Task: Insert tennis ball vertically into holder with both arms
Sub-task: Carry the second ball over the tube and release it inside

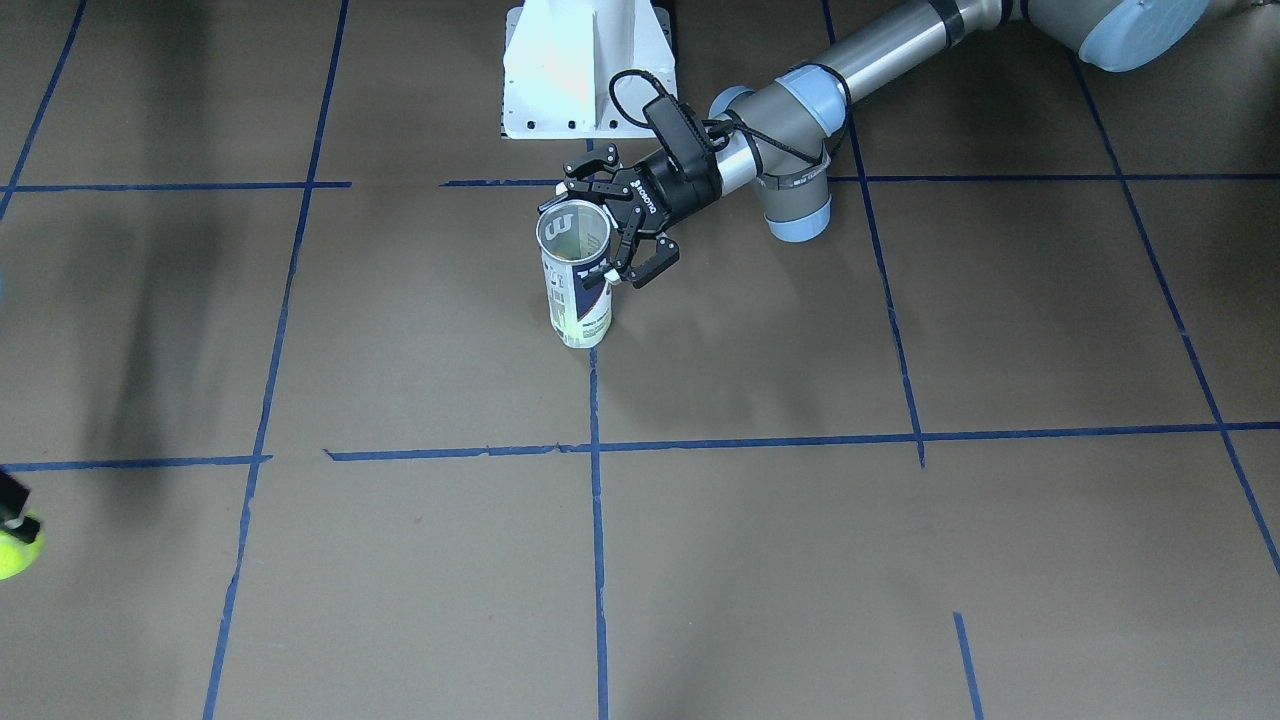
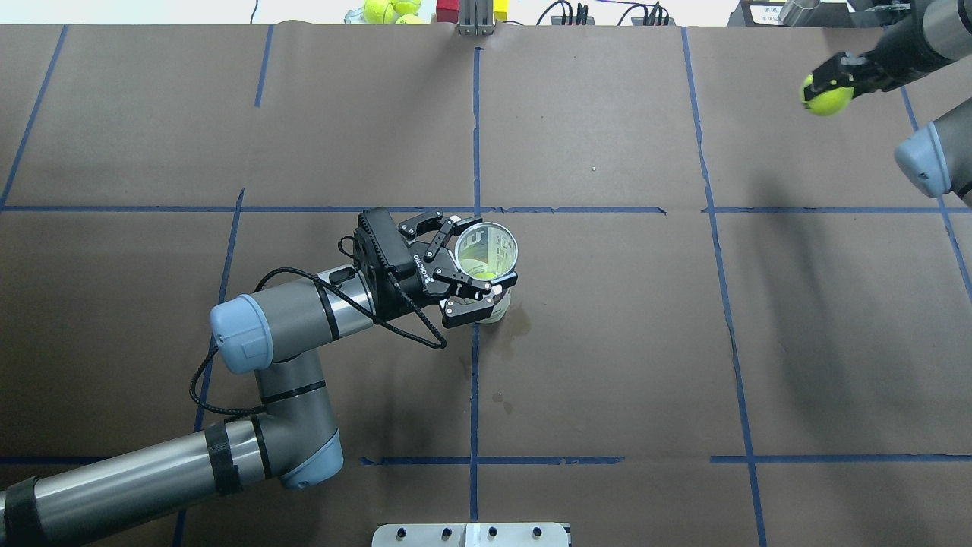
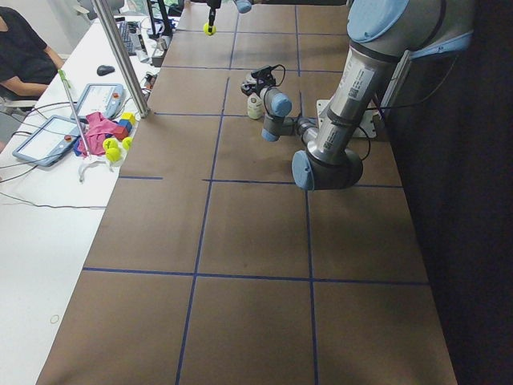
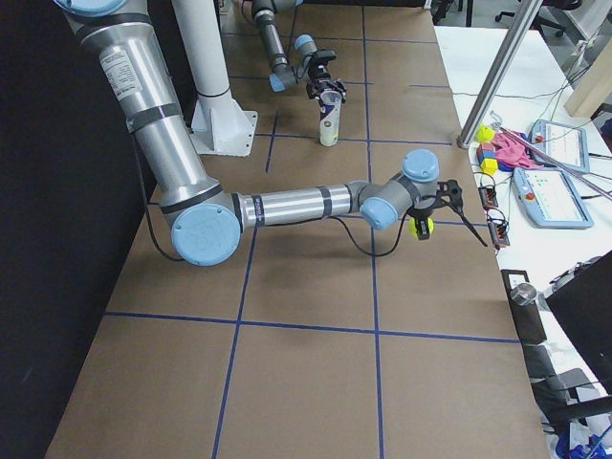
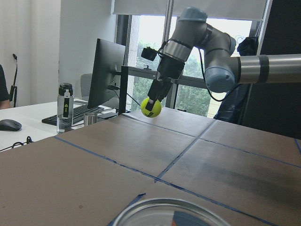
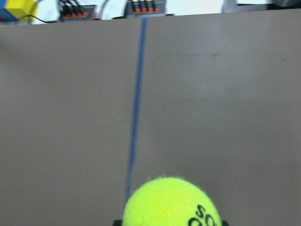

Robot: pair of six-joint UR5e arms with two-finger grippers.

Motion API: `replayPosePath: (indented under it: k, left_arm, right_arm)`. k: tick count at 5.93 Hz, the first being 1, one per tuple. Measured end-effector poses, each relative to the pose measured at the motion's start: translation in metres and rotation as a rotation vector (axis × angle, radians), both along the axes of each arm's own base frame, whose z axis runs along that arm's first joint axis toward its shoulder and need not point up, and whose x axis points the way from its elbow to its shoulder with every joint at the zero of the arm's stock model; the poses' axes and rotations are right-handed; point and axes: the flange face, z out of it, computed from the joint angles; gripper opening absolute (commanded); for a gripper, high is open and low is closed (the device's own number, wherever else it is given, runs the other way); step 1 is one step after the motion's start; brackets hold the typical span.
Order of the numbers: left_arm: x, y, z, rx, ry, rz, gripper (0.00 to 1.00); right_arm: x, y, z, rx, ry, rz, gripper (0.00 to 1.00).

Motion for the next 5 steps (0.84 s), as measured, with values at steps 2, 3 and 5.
replayPosePath:
  k: [2,3,5]
  left_arm:
    - [0.000,0.001,0.002,-0.001,-0.002,0.001,0.99]
    - [0.000,0.001,0.004,-0.002,-0.004,0.001,0.99]
    - [-0.001,0.001,0.007,-0.003,-0.007,0.001,0.99]
  right_arm:
    - [-0.091,0.104,-0.171,-0.119,-0.100,-0.003,0.00]
    - [-0.140,0.147,-0.238,-0.151,-0.127,0.011,0.00]
    - [-0.216,0.200,-0.313,-0.157,-0.179,0.032,0.01]
